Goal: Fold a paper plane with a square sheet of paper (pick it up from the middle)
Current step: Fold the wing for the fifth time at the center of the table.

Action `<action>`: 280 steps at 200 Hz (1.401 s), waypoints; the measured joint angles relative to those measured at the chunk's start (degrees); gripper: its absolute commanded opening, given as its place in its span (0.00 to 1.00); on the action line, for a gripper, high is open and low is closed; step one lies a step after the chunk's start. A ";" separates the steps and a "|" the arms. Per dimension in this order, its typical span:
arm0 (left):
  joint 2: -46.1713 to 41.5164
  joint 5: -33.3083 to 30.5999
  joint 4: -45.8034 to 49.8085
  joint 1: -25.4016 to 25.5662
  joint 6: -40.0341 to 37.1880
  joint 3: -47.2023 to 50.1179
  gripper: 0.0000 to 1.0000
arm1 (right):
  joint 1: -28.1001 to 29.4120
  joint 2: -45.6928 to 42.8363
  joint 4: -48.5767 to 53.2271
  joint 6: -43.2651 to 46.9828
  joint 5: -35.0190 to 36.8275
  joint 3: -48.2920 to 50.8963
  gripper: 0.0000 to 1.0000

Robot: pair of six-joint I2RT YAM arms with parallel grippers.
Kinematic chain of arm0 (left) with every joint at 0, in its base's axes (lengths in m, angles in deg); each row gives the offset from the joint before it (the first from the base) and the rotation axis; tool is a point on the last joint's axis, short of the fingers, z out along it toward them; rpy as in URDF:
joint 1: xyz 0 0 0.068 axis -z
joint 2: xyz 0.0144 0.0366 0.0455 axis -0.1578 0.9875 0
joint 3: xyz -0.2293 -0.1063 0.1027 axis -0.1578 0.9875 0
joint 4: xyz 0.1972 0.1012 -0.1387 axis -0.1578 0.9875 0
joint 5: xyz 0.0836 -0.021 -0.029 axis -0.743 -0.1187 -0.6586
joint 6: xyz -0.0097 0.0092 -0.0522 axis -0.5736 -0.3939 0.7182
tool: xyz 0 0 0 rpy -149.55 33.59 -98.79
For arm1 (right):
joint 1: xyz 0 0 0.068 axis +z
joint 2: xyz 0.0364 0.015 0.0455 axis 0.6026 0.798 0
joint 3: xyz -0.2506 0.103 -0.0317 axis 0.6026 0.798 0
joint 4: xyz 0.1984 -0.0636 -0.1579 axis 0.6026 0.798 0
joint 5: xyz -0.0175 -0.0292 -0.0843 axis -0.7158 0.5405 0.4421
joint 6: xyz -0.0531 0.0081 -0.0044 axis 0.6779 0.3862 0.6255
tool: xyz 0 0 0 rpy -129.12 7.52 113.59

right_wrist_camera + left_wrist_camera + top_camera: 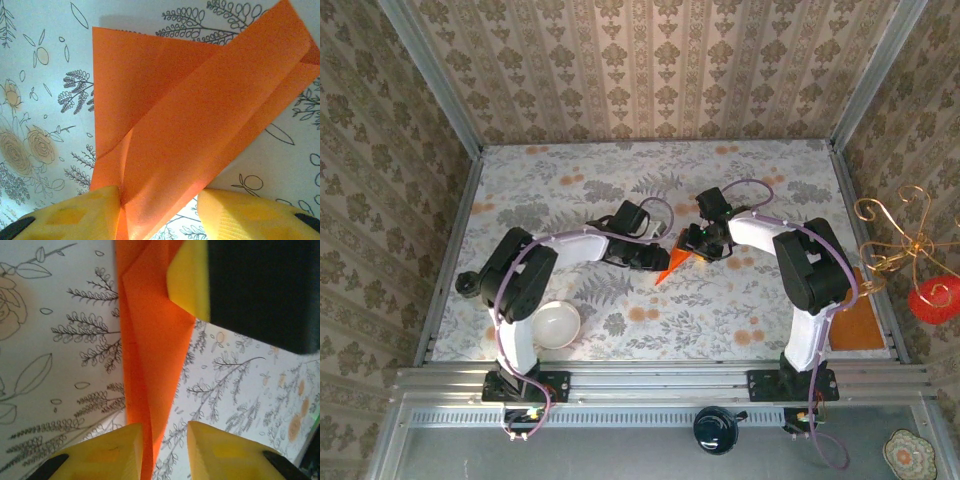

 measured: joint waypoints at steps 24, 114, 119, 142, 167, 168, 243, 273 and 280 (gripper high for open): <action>1.31 -0.52 0.13 -0.02 0.50 -1.05 0.26 | 0.00 0.00 0.00 0.00 0.00 0.00 0.51; 3.32 -2.05 1.18 0.00 1.70 -1.77 0.23 | -0.02 0.00 0.07 0.00 0.00 0.00 0.50; 3.32 -2.14 1.18 0.00 1.70 -1.77 0.23 | -0.02 0.00 0.07 0.00 0.00 0.00 0.50; 3.56 -2.34 1.18 0.00 1.70 -1.77 0.23 | -0.04 0.00 0.09 0.00 0.00 0.00 0.50; 3.80 -2.32 1.36 0.00 1.73 -2.05 0.23 | -0.04 0.00 0.11 0.00 0.02 0.00 0.50; 3.82 -2.32 1.38 0.00 1.70 -2.05 0.23 | -0.04 0.00 0.11 0.00 0.00 0.00 0.50; 3.82 -2.36 1.84 0.02 1.70 -2.25 0.24 | -0.11 0.00 0.15 0.02 0.02 0.02 0.48; 3.26 -2.95 2.19 0.39 1.75 -2.32 0.29 | -0.11 0.04 0.15 0.04 0.02 0.02 0.48; 2.99 -3.13 2.38 0.44 1.77 -2.32 0.30 | -0.11 0.07 0.15 0.07 0.00 0.07 0.48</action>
